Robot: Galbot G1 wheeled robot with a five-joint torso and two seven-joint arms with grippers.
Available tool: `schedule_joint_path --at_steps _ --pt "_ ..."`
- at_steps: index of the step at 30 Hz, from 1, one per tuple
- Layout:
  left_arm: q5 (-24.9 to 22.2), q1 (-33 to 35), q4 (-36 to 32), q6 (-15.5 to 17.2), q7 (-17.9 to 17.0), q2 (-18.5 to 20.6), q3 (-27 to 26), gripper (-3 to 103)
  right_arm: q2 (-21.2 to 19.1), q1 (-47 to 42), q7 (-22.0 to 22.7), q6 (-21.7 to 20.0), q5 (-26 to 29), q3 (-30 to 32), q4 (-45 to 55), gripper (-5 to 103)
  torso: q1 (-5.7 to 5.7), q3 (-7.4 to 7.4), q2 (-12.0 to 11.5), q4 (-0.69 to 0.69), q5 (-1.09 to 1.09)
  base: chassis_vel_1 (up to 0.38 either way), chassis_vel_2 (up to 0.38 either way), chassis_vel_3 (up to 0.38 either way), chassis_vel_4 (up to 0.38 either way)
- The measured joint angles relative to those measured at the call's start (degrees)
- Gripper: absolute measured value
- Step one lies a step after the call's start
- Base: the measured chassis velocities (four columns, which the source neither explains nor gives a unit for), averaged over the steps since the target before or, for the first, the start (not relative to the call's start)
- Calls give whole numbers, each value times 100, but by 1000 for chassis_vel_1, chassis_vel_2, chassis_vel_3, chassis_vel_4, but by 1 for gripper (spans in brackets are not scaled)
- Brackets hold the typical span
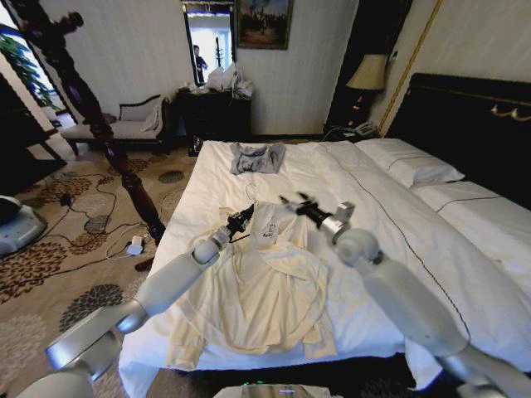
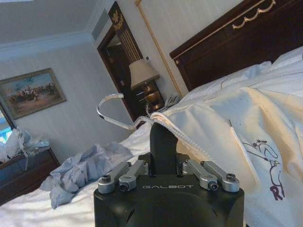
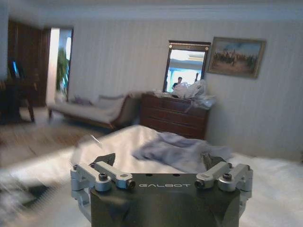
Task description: Pick up the clothes from the bed and hang them on the clothes hanger.
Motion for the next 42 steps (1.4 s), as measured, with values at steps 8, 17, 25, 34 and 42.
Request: schedule_joint_path --at_steps 8,17,25,34,42 --pt "-59 12 -145 -202 208 76 -7 25 -489 42 -721 482 -1074 -234 -682 100 0 0 0 -1 2 0 0 0 0" --pt "115 -21 -363 -364 378 196 118 25 -282 440 -998 597 -1586 -1148 -823 100 0 0 0 3 0 0 0 0 0" --pt "603 52 -646 -484 411 325 174 25 -59 687 -1019 625 -1967 -1602 -1332 100 -1 0 0 0 -1 0 0 0 0" --pt "719 170 -931 -517 425 444 209 25 -52 754 -1035 657 -2185 -1679 -1586 102 -1 0 0 0 -1 0 0 0 0" --pt "807 198 -983 -517 417 477 212 25 -90 709 -953 614 -2221 -1736 -1485 74 -1 0 0 0 0 0 0 0 0"
